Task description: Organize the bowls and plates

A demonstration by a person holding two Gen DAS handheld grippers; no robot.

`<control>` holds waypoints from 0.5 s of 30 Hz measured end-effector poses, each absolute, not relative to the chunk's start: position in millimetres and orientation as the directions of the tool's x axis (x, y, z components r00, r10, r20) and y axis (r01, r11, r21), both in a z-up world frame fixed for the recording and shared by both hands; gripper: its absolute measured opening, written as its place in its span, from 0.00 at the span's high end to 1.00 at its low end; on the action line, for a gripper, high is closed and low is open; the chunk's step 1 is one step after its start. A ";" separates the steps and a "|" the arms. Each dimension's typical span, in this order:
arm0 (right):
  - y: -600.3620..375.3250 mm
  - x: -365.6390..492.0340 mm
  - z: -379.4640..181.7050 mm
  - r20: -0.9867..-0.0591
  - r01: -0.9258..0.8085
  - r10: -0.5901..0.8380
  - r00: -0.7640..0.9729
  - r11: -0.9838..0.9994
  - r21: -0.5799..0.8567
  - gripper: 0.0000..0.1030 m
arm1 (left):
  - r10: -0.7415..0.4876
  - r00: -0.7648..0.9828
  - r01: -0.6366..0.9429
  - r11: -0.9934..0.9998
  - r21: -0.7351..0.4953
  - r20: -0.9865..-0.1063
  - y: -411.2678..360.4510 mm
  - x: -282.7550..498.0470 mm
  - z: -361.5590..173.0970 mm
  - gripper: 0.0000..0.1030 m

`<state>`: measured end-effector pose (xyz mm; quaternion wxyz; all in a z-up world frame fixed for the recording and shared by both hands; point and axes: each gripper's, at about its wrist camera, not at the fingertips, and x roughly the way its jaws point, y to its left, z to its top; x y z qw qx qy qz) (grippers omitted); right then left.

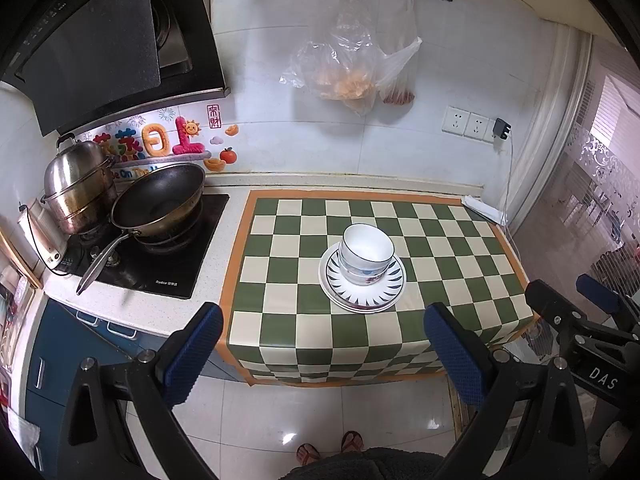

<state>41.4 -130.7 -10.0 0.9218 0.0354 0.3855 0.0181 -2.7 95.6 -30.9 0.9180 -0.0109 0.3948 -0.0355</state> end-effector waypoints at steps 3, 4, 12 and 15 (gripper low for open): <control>-131.0 43.0 -11.5 -0.712 -0.006 0.060 0.700 0.997 0.077 0.01 | -0.076 0.684 0.057 0.997 -0.051 -0.725 95.2 -3.2 -31.2 0.00; -128.7 40.6 -12.6 -0.712 -0.006 0.059 0.700 0.997 0.077 0.01 | -0.078 0.682 0.058 0.997 -0.052 -0.727 95.3 -3.0 -31.7 0.00; -128.8 40.7 -13.2 -0.712 -0.007 0.060 0.700 0.997 0.077 0.01 | -0.077 0.682 0.056 0.997 -0.053 -0.728 95.0 -2.1 -30.1 0.00; -128.7 40.8 -13.2 -0.712 -0.007 0.060 0.700 0.997 0.077 0.01 | -0.080 0.680 0.058 0.997 -0.055 -0.729 95.2 -2.0 -30.2 0.00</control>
